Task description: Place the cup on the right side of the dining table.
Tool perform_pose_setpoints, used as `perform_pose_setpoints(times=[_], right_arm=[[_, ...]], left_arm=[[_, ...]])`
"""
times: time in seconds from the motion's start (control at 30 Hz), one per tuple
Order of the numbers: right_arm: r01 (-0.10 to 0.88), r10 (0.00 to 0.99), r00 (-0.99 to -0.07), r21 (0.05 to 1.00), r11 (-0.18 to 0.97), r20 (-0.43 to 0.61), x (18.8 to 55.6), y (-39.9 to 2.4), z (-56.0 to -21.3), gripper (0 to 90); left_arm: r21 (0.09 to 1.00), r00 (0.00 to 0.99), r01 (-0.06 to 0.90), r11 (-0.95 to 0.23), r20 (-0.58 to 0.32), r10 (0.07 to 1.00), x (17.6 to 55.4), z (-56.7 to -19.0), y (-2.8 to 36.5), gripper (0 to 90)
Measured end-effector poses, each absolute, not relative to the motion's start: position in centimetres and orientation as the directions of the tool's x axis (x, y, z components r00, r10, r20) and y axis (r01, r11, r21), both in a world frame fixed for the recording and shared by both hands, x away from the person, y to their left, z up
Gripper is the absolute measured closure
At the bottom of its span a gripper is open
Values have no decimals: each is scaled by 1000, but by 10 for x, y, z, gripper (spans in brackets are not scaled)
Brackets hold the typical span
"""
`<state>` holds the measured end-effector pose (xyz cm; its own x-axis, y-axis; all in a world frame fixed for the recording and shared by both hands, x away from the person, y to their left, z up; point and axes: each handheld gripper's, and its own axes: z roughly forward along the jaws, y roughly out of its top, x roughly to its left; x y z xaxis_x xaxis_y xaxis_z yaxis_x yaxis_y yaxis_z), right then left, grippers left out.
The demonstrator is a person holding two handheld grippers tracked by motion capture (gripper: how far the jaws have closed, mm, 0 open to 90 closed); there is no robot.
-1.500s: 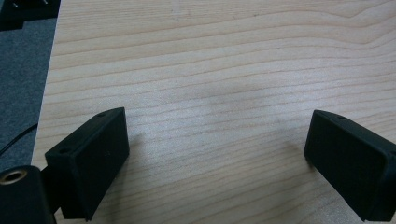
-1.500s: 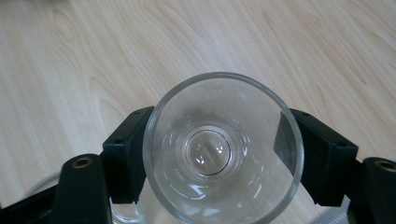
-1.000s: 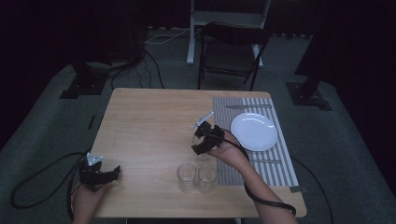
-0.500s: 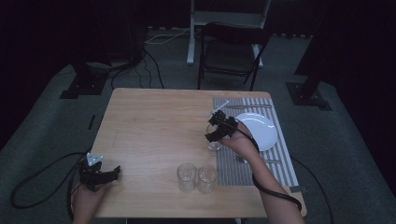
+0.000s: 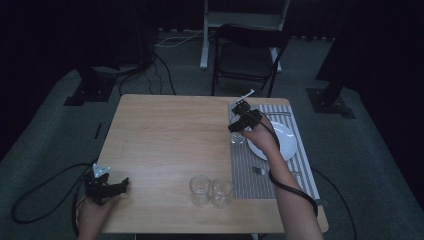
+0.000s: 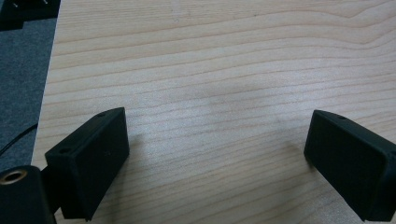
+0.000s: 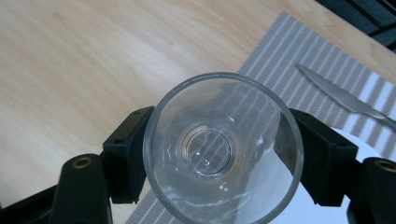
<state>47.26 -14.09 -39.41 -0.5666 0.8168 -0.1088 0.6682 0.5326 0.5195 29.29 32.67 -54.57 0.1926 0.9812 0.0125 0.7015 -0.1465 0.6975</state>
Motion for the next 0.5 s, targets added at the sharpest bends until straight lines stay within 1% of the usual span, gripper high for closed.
perform_pose_setpoints(times=[0.2, 0.5], right_arm=[[705, 846, -521, 504, 499, -109, 494, -145, -398, 283], [750, 897, -432, 514, 416, -95, 526, -156, -404, 283]], left_arm=[[698, 193, 701, -147, 13, 981, 293, -546, 327, 70], [698, 193, 701, -147, 12, 981, 293, -546, 327, 70]])
